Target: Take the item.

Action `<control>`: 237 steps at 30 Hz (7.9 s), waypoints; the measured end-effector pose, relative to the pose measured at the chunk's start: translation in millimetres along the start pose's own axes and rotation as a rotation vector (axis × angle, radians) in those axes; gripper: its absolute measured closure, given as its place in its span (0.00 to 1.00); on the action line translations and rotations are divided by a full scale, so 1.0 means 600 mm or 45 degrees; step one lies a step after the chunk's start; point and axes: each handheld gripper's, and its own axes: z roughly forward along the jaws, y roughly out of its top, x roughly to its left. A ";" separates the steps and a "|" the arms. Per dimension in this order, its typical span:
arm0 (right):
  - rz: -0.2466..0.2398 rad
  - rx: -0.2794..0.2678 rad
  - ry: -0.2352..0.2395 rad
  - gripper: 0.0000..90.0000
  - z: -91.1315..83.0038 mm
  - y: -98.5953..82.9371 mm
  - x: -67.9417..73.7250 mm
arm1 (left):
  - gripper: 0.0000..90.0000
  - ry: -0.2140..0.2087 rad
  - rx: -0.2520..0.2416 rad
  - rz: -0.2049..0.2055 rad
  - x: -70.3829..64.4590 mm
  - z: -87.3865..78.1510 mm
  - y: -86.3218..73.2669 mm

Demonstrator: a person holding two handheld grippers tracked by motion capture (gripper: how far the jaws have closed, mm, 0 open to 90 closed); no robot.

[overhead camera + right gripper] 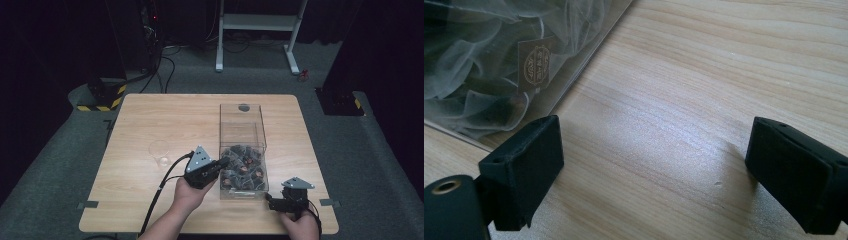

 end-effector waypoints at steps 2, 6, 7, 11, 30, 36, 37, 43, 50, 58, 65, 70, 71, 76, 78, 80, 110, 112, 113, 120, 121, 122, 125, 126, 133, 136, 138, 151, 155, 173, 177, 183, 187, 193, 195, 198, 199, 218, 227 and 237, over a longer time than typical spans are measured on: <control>0.000 0.000 0.000 0.09 0.000 0.000 0.000 | 1.00 0.003 -0.005 -0.001 0.001 -0.002 0.001; 0.000 0.000 0.000 0.09 0.000 0.000 0.000 | 1.00 0.004 -0.011 -0.004 0.004 -0.007 0.002; 0.000 0.000 0.000 0.09 0.000 0.000 0.000 | 1.00 0.004 -0.015 -0.006 0.005 -0.009 0.002; 0.000 0.000 0.000 0.09 0.000 0.000 0.000 | 1.00 0.010 -0.018 -0.007 0.006 -0.013 0.003; 0.000 0.000 0.000 0.09 0.000 0.000 0.000 | 1.00 0.062 -0.034 -0.031 0.038 -0.045 -0.009; 0.000 0.000 0.000 0.09 0.000 0.000 0.000 | 1.00 0.080 -0.035 -0.034 0.048 -0.055 -0.011; 0.000 0.000 0.000 0.09 0.000 0.000 0.000 | 1.00 0.087 -0.036 -0.037 0.051 -0.059 -0.012; 0.000 0.000 0.000 0.09 0.000 0.000 0.000 | 1.00 0.109 -0.037 -0.047 0.062 -0.067 -0.016; 0.000 0.000 0.000 0.09 0.000 0.000 0.000 | 1.00 0.133 -0.037 -0.052 0.075 -0.078 -0.019; 0.000 0.000 0.000 0.09 0.000 0.000 0.000 | 1.00 0.165 -0.042 -0.062 0.092 -0.092 -0.023; 0.000 0.000 0.000 0.09 0.000 0.000 0.000 | 1.00 0.197 -0.040 -0.078 0.109 -0.105 -0.029; 0.000 0.000 0.000 0.09 0.000 0.000 0.000 | 1.00 0.223 -0.044 -0.090 0.123 -0.116 -0.031; 0.000 0.000 0.000 0.09 0.000 0.000 0.000 | 1.00 0.228 -0.044 -0.093 0.126 -0.119 -0.031; 0.000 0.000 0.000 0.09 0.000 0.000 0.000 | 1.00 0.257 -0.047 -0.104 0.139 -0.132 -0.034; 0.000 0.000 0.000 0.09 0.000 0.000 0.000 | 1.00 0.266 -0.048 -0.112 0.145 -0.137 -0.035; 0.000 0.000 0.000 0.09 0.000 0.000 0.000 | 1.00 0.277 -0.052 -0.114 0.150 -0.142 -0.036; 0.000 0.000 0.000 0.09 0.000 0.000 0.000 | 1.00 0.413 -0.056 -0.165 0.212 -0.197 -0.045; 0.000 0.000 0.000 0.09 0.000 0.000 0.000 | 1.00 0.422 -0.051 -0.167 0.216 -0.198 -0.047; 0.000 0.000 0.000 0.09 0.000 0.000 0.000 | 1.00 0.424 -0.048 -0.172 0.218 -0.198 -0.049; 0.000 -0.001 0.000 0.09 0.000 0.000 0.000 | 1.00 0.443 -0.027 -0.194 0.227 -0.196 -0.060; 0.000 0.000 0.000 0.09 0.000 0.000 0.000 | 1.00 0.443 -0.023 -0.194 0.228 -0.196 -0.062; 0.000 0.000 0.000 0.09 0.000 0.000 0.000 | 1.00 0.445 -0.019 -0.197 0.229 -0.196 -0.063; 0.000 0.000 0.000 0.09 0.000 0.000 0.000 | 1.00 0.449 -0.013 -0.205 0.231 -0.196 -0.067; 0.000 0.000 0.000 0.09 0.000 0.000 0.000 | 1.00 0.449 -0.012 -0.207 0.232 -0.196 -0.068; 0.000 0.000 0.000 0.09 0.000 0.000 0.000 | 1.00 0.457 0.003 -0.207 0.235 -0.194 -0.071; 0.000 0.000 0.000 0.09 0.000 0.000 0.000 | 1.00 0.460 0.011 -0.210 0.236 -0.193 -0.074; 0.000 0.000 0.000 0.09 0.000 0.000 0.000 | 1.00 0.465 0.014 -0.215 0.238 -0.192 -0.076; 0.000 0.000 0.000 0.09 0.000 0.000 0.000 | 1.00 0.471 0.043 -0.230 0.244 -0.182 -0.086; 0.000 0.000 0.000 0.09 0.000 0.000 0.000 | 1.00 0.473 0.046 -0.239 0.245 -0.180 -0.087; 0.000 0.000 0.000 0.09 0.000 0.000 0.000 | 0.60 0.450 0.056 -0.248 0.247 -0.181 -0.083; 0.000 0.000 0.000 0.09 0.000 0.000 0.000 | 0.54 0.446 0.064 -0.251 0.245 -0.184 -0.083; 0.000 0.000 0.000 0.09 0.000 0.000 0.000 | 0.45 0.446 0.064 -0.254 0.246 -0.194 -0.084; 0.000 0.000 0.000 0.09 0.000 0.000 0.000 | 0.40 0.458 0.065 -0.257 0.247 -0.203 -0.087; 0.000 0.000 0.000 0.09 0.000 0.000 0.000 | 0.31 0.461 0.083 -0.261 0.249 -0.217 -0.097; 0.000 0.000 0.000 0.09 0.000 0.000 0.000 | 0.29 0.467 0.098 -0.255 0.251 -0.222 -0.101; 0.000 0.000 0.000 0.09 0.000 0.000 0.000 | 0.25 0.477 0.125 -0.265 0.253 -0.227 -0.107; 0.000 0.000 0.000 0.09 0.000 0.000 0.000 | 0.24 0.477 0.135 -0.264 0.254 -0.228 -0.109; 0.000 0.000 -0.001 0.09 0.000 0.000 0.000 | 0.21 0.498 0.316 -0.267 0.249 -0.250 -0.184; 0.000 -0.001 -0.002 0.09 0.000 0.000 0.000 | 0.21 0.496 0.438 -0.254 0.239 -0.248 -0.226; 0.000 -0.001 -0.003 0.09 0.000 0.000 0.000 | 0.16 0.528 0.515 -0.161 0.220 -0.244 -0.253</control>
